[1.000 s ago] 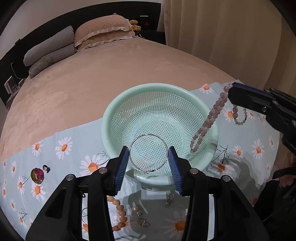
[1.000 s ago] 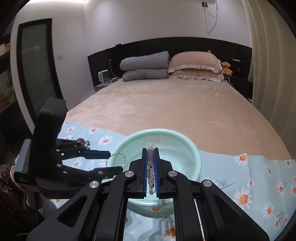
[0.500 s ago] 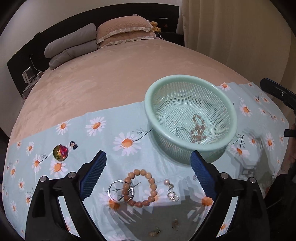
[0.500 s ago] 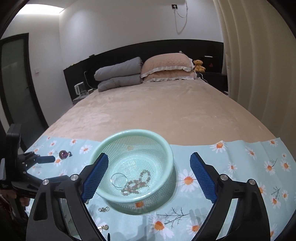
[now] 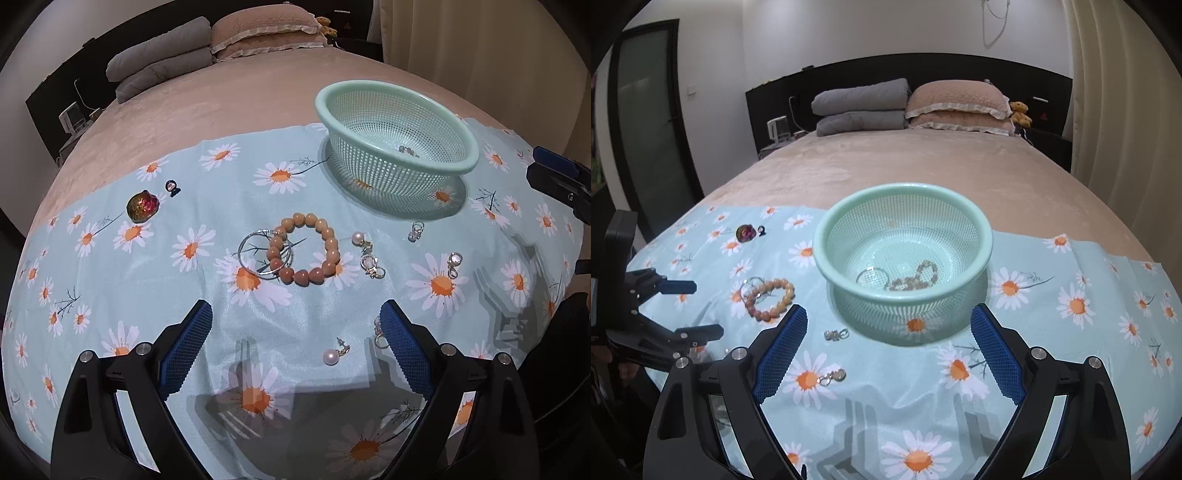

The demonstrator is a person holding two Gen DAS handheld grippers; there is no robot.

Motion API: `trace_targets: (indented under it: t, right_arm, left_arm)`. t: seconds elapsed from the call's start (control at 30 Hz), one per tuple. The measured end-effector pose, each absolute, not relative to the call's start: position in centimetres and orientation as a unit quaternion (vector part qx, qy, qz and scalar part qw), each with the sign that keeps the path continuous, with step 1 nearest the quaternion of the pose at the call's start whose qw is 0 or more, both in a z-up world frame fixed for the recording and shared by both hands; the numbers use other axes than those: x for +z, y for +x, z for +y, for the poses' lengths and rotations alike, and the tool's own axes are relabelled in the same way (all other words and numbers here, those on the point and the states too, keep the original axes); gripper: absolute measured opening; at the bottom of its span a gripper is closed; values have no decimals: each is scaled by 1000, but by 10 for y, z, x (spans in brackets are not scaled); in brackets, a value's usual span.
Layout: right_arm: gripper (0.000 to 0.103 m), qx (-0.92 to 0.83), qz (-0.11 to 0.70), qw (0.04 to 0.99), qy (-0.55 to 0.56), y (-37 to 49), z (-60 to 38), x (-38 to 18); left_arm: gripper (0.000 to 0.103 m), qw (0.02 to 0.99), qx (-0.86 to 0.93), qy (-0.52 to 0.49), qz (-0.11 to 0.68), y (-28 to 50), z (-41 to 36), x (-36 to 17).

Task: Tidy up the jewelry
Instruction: 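Grasp the pearl stud earring with the left tool while the right tool grasps a silver earring, then carry the pearl earring with the left tool while the right tool carries its earring over the basket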

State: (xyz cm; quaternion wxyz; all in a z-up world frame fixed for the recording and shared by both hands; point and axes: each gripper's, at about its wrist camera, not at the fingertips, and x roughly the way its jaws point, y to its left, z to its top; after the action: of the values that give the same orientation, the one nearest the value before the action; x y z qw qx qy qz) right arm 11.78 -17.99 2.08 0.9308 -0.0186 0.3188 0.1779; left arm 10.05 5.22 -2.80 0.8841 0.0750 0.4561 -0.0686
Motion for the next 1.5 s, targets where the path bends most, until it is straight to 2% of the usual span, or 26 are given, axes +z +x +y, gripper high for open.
trace_targets:
  t: [0.33, 0.43, 0.5, 0.57, 0.63, 0.7, 0.73, 0.8, 0.83, 0.9, 1.0, 1.33, 1.5]
  right_arm:
    - [86, 205, 360, 910, -28, 111, -155, -24]
    - [82, 216, 367, 904, -43, 111, -142, -37]
    - [77, 222, 375, 899, -49, 112, -135, -45]
    - [76, 232, 390, 889, -54, 115, -129, -56]
    - [76, 229, 403, 882, -78, 115, -122, -69]
    - [69, 217, 404, 882, -111, 111, -115, -81]
    - [65, 222, 393, 885, -115, 106, -113, -81]
    - [46, 235, 390, 883, -118, 103, -111, -80]
    - [40, 239, 388, 882, -120, 103, -111, -79]
    - [22, 246, 391, 880, -111, 105, -113, -78]
    - [15, 252, 399, 877, -87, 110, -120, -76]
    - [15, 253, 421, 869, -62, 114, -134, -57]
    - [15, 238, 411, 879, -48, 117, -156, -32]
  left_arm:
    - [90, 880, -83, 112, 455, 80, 39, -57]
    - [90, 885, -83, 125, 440, 78, 35, -62]
    - [81, 882, -89, 131, 445, 79, 32, -67]
    - [63, 874, -98, 122, 459, 83, 32, -74]
    - [53, 873, -111, 95, 466, 85, 36, -79]
    - [46, 875, -112, 90, 463, 84, 37, -80]
    - [39, 875, -114, 94, 461, 84, 35, -81]
    - [25, 873, -126, 93, 461, 82, 33, -82]
    - [17, 872, -132, 91, 462, 81, 32, -82]
    - [15, 872, -132, 94, 462, 80, 29, -83]
    - [12, 872, -132, 83, 464, 79, 29, -83]
    - [12, 859, -111, 80, 493, 80, 33, -71]
    - [12, 865, -107, 79, 484, 79, 40, -53]
